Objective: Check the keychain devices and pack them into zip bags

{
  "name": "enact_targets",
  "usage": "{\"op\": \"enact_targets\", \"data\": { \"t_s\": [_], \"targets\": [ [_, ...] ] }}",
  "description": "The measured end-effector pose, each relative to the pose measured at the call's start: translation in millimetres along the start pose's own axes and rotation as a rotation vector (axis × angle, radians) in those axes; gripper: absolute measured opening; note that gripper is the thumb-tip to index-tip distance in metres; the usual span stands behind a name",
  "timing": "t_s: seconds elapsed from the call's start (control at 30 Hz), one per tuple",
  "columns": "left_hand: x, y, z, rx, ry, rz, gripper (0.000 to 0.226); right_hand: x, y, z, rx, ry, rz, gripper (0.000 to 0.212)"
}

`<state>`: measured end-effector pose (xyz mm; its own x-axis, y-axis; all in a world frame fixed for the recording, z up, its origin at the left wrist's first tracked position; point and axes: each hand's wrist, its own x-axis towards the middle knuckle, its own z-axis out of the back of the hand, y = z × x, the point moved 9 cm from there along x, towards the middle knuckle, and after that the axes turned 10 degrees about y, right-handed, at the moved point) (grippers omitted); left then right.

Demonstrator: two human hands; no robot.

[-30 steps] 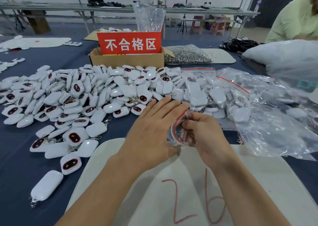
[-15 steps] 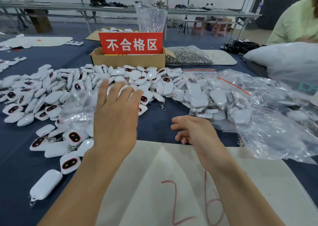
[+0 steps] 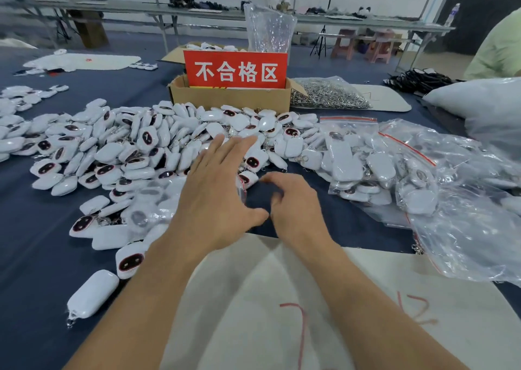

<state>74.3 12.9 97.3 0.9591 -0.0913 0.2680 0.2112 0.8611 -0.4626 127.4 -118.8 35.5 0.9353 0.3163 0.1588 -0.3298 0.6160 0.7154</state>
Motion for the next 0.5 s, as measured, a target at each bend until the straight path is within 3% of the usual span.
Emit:
{"op": "enact_targets", "data": {
  "t_s": [0.07,0.13,0.17,0.2,0.23,0.27,0.33,0.43,0.5],
  "targets": [
    [-8,-9,9,-0.198,-0.191,0.003,0.064,14,14,-10,-0.019,0.081,0.069,0.04],
    [-17,-24,9,-0.179,-0.314,-0.022,0.051,19,29,-28,-0.229,0.207,0.203,0.042],
    [-19,-31,7,-0.132,-0.349,-0.064,0.048,17,34,-34,-0.326,0.263,0.261,0.055],
    [-21,-37,4,-0.095,-0.376,-0.108,0.045,15,37,-34,-0.391,0.245,0.344,0.068],
    [-22,-40,1,-0.072,-0.388,-0.139,0.041,10,37,-30,-0.396,0.182,0.386,0.068],
    [-22,-42,-1,-0.064,-0.388,-0.151,0.037,7,38,-26,-0.426,0.126,0.397,0.05],
    [-21,-40,-6,-0.08,-0.358,-0.145,0.032,7,32,-25,-0.366,0.15,0.254,0.008],
    [-18,-33,-18,-0.112,-0.242,-0.089,0.028,4,13,-19,-0.32,0.165,0.087,0.04],
    [-15,-27,-32,-0.158,-0.108,-0.018,0.027,-5,2,-8,-0.407,0.164,0.029,0.037]
  ]
}}
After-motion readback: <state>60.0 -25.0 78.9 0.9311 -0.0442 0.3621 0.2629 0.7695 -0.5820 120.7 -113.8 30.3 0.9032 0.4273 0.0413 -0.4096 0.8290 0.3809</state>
